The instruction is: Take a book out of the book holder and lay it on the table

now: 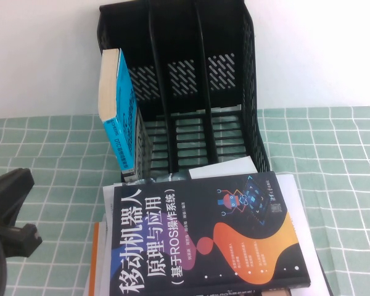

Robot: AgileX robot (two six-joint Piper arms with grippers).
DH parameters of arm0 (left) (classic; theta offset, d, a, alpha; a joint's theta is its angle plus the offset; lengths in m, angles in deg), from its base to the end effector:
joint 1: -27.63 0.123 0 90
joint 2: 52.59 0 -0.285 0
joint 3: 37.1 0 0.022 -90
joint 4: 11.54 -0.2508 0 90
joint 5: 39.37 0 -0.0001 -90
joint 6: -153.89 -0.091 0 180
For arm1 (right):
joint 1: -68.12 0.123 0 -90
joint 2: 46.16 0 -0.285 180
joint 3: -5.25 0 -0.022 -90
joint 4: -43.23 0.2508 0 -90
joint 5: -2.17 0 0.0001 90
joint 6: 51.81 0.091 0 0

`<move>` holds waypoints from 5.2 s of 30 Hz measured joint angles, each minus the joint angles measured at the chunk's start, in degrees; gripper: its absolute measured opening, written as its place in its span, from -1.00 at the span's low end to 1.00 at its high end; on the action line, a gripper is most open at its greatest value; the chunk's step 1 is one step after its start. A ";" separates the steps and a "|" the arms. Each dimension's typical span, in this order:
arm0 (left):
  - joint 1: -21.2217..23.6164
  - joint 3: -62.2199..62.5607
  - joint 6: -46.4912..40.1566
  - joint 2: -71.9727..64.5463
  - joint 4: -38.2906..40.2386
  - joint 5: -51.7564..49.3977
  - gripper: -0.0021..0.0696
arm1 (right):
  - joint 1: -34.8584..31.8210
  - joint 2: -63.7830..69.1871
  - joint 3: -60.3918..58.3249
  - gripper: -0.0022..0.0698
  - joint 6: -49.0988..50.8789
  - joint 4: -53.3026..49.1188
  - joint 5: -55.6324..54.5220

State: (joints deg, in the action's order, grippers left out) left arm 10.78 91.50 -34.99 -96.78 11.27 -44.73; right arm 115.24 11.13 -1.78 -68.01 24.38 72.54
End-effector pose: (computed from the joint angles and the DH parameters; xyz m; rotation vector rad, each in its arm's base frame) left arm 0.1299 -0.0428 0.3024 0.0733 1.7720 -0.4210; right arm 0.1054 0.0728 0.4314 -1.1848 1.9628 -0.1418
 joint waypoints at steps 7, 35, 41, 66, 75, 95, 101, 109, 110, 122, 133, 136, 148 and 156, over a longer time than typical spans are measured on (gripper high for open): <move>0.00 -3.33 -1.30 0.00 -1.75 7.53 -0.95 | -0.02 -21.25 -26.61 -0.94 1.18 10.45 -19.91; 0.00 -3.55 -2.02 0.00 -7.97 -2.91 -0.95 | -0.02 -43.21 -57.90 -0.94 7.22 22.99 -42.99; 0.00 -3.55 -2.11 0.00 -7.97 -3.75 -0.95 | -0.02 -43.21 -57.90 -0.94 7.22 23.66 -42.99; 6.04 -21.95 -5.38 23.89 -8.17 2.94 -0.95 | -0.02 -43.29 -57.90 -0.94 7.22 24.05 -42.39; 6.35 -27.18 -5.38 36.32 -7.95 -0.13 -0.95 | -0.02 -43.29 -57.90 -0.94 7.22 24.15 -42.18; 12.64 -27.18 -5.27 37.07 -6.47 -14.86 -0.95 | -0.02 -43.29 -58.18 -0.94 6.86 24.49 -42.18; 12.82 -27.08 -5.27 37.07 -6.47 -15.00 -0.95 | -0.02 -43.29 -58.38 -0.94 6.84 24.49 -42.05; 12.92 -27.08 5.88 37.07 -15.60 -14.64 -0.95 | -0.02 -43.29 -58.52 -0.94 6.74 24.49 -41.92; 12.92 -27.08 7.06 37.07 -16.71 -14.51 -0.95 | -0.02 -43.29 -58.52 -0.94 6.74 24.49 -41.92; 12.92 -27.08 9.43 37.07 -19.81 -14.49 -0.95 | -0.02 -43.29 -58.52 -0.94 6.74 24.49 -41.92; 12.92 -27.08 9.43 37.07 -19.96 -14.49 -0.95 | -0.02 -43.29 -58.52 -0.94 6.74 24.49 -41.92; 12.92 -27.08 9.43 37.07 -19.96 -14.49 -0.95 | -0.02 -43.29 -58.52 -0.94 6.74 24.49 -41.92; 12.92 -27.08 9.43 37.07 -19.96 -14.49 -0.95 | -6.28 -43.45 -61.26 -0.94 9.70 9.61 -50.61; 12.92 -27.08 9.43 37.07 -19.96 -14.39 -0.95 | -31.13 -49.15 -64.63 -0.94 16.91 6.52 -54.79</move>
State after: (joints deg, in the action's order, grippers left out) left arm 23.70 64.42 -25.57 -59.72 -8.68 -59.12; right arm 84.10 -38.02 -66.41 -51.10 30.90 17.75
